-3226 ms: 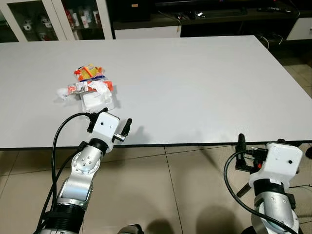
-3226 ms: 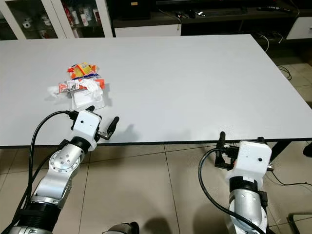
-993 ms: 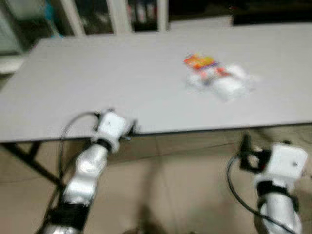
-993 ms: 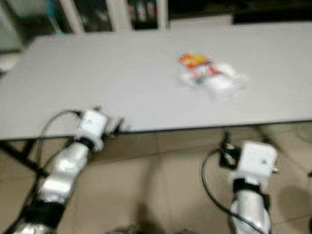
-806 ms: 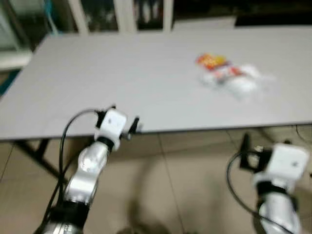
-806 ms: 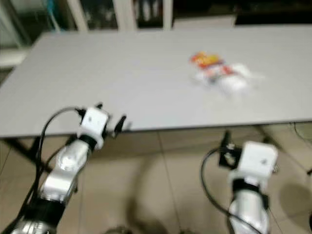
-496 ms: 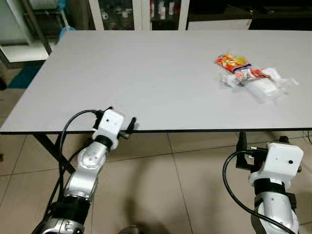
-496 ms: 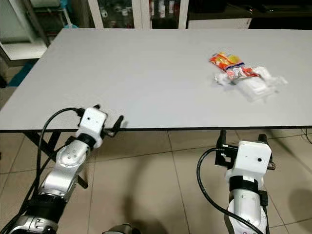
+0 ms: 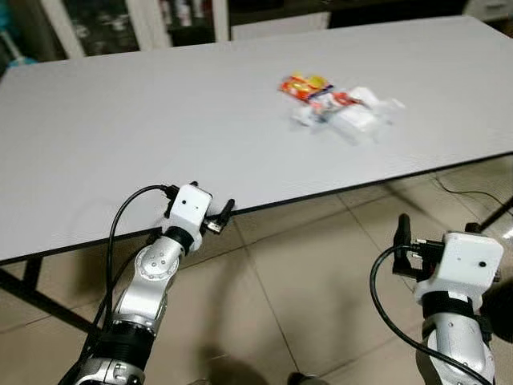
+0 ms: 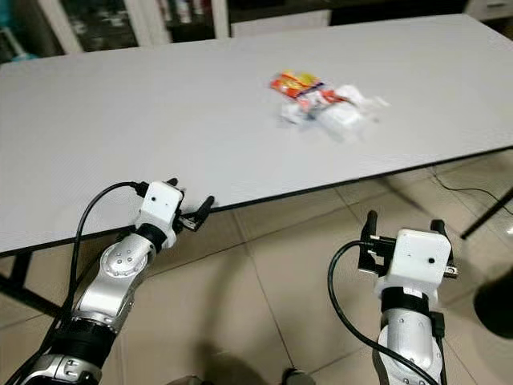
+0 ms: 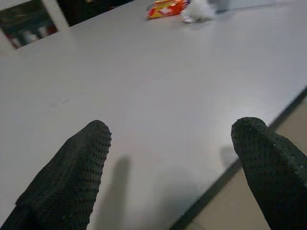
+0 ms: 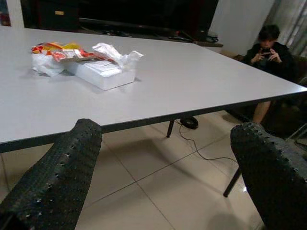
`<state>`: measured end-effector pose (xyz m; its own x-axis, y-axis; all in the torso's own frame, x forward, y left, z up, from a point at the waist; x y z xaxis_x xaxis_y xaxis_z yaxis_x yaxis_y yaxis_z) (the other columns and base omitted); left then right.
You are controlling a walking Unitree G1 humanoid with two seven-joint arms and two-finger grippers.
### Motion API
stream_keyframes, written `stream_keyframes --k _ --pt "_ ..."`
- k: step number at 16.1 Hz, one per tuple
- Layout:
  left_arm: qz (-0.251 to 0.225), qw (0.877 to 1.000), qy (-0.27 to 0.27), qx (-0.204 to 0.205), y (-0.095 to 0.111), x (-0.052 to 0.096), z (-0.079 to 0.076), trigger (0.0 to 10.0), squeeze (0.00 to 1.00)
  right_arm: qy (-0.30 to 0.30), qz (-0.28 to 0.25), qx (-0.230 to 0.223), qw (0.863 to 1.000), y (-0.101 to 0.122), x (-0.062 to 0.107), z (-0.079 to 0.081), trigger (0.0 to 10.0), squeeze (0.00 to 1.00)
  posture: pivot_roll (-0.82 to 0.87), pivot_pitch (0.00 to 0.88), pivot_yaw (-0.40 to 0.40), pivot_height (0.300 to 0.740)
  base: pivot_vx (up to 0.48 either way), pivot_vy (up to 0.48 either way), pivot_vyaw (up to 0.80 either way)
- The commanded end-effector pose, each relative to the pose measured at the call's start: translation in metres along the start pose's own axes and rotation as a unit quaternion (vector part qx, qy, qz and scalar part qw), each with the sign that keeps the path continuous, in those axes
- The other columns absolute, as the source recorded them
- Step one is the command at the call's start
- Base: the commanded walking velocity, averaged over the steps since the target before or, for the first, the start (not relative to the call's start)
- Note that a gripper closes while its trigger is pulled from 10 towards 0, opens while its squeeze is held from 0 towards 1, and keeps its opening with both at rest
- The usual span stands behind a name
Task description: Picking trash to rubbish bin
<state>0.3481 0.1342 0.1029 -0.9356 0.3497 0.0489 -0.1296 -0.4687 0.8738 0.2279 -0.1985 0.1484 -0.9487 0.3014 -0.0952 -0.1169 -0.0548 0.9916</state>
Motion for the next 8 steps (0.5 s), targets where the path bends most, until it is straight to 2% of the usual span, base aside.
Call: stream_keyframes --k 1,2,5,8 --pt "-0.006 1.000 -0.002 0.001 0.002 0.000 0.002 10.0 0.00 0.002 -0.010 0.000 1.000 0.004 -0.001 0.001 10.0 0.00 0.10 0.086 0.025 0.740 0.000 0.000 0.00" --pt "-0.023 1.000 -0.009 0.012 0.010 -0.004 0.002 10.0 0.00 0.001 -0.012 0.001 1.000 0.005 -0.002 0.001 10.0 0.00 0.10 0.081 0.025 0.740 0.000 0.000 0.00" --pt "-0.053 0.998 -0.009 0.023 0.027 -0.015 0.004 10.0 0.00 0.006 -0.022 0.008 1.000 0.008 -0.004 0.003 10.0 0.00 0.09 0.075 0.024 0.740 0.289 0.000 0.00" --pt "-0.057 0.998 -0.010 0.025 0.031 -0.018 0.005 10.0 0.00 0.003 -0.025 0.010 1.000 0.009 -0.005 0.002 10.0 0.00 0.09 0.071 0.024 0.740 0.366 0.000 0.00"
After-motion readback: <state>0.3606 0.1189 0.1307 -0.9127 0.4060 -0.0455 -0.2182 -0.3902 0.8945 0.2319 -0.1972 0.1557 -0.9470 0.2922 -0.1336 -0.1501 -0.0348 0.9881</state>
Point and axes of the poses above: a point about 5 cm out from each wrist's last joint towards the gripper, its own x axis pointing back from the gripper into the wrist, its own y axis along the axis of the wrist's last joint, z = x × y, the point moved 3 cm from there along -x, pointing out of the wrist towards the gripper, and after that the axes turned 13 degrees about -x, right-handed, at the moved point
